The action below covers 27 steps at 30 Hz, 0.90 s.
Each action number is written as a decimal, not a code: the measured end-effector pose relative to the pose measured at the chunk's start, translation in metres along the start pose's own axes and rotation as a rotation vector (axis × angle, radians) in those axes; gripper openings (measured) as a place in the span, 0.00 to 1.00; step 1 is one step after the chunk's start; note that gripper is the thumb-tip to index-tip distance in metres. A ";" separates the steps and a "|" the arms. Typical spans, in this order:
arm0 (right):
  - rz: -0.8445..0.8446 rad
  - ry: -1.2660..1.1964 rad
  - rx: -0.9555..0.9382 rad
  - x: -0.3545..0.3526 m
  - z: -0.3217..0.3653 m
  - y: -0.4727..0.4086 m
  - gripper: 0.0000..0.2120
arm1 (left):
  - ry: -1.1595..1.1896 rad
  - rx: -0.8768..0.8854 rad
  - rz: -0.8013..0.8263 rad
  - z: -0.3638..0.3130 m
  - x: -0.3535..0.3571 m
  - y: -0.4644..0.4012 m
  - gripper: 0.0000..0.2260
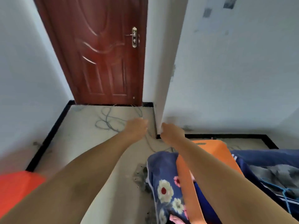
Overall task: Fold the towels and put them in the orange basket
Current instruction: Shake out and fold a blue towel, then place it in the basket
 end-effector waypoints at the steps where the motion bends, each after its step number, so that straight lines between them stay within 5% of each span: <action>1: -0.017 0.020 -0.056 -0.003 0.028 0.001 0.17 | 0.000 -0.055 -0.025 0.025 -0.012 0.018 0.11; 9: -0.034 0.139 -0.487 -0.004 0.285 0.064 0.15 | -0.045 -0.527 -0.169 0.209 -0.100 0.242 0.14; 15: -0.071 0.173 -0.832 0.014 0.466 0.195 0.12 | -0.061 -0.852 -0.203 0.291 -0.118 0.461 0.14; 21: -0.087 0.230 -1.230 0.050 0.602 0.345 0.14 | -0.034 -1.212 -0.289 0.314 -0.110 0.666 0.14; 27: -0.058 0.332 -1.623 0.096 0.682 0.519 0.14 | 0.031 -1.638 -0.388 0.263 -0.077 0.858 0.14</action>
Point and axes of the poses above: each hand's wrist, its own y-axis away from the middle knuckle, its own x-axis out of the palm, z = x × y, the point moved 6 cm from there along -y, towards the middle knuckle, and after that the axes turned 4 degrees about y, right-handed, at the moved point
